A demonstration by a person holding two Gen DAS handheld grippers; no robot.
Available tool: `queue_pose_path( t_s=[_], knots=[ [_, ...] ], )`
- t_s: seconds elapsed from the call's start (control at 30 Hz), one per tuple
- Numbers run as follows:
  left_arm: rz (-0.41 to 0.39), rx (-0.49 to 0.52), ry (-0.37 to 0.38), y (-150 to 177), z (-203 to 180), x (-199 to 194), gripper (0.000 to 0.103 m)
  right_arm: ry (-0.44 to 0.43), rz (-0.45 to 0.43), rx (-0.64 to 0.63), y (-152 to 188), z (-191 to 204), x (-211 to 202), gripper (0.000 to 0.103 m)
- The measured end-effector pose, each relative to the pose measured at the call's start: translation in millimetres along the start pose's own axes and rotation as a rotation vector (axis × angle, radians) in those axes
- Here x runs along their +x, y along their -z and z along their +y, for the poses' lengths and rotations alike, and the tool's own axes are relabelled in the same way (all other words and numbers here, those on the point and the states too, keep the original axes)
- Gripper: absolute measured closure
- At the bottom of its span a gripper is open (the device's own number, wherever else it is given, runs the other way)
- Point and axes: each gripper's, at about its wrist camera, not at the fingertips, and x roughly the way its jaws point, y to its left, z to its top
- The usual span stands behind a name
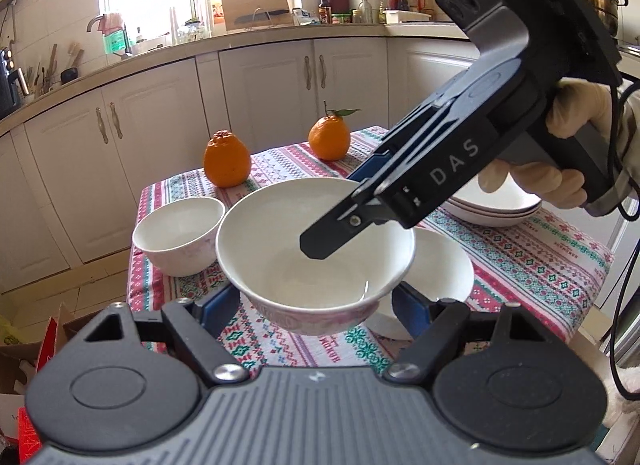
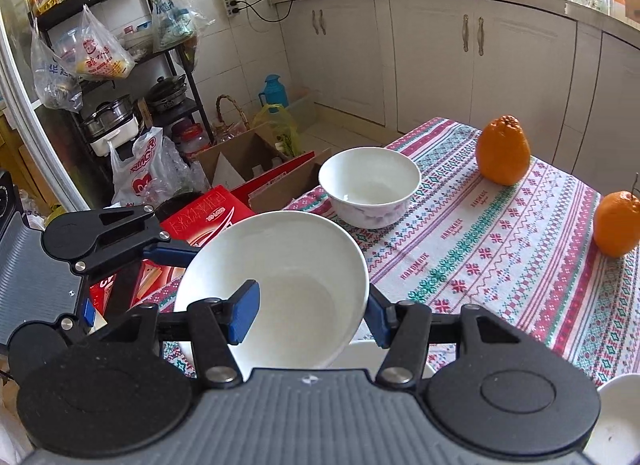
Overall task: Organize plates and bowls
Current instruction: 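Lower the held bowl into the first bowl with the right tool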
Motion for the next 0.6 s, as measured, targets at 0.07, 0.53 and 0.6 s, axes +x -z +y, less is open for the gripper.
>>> queue_pose_path(
  t_s=[0.07, 0.53, 0.6],
  knots=[
    [-0.004, 0.008, 0.019, -3, -7, 4, 0.02, 0.019, -0.006, 0.01, 5, -4, -7, 0.041],
    [0.031, 0.015, 0.12, -8, -35, 34, 0.02, 0.086, 0.009, 0.096, 41, -34, -26, 0.041],
    [0.04, 0.014, 0.128, -7, -36, 36, 0.02, 0.09, 0.017, 0.1, 44, -34, -24, 0.041]
  ],
)
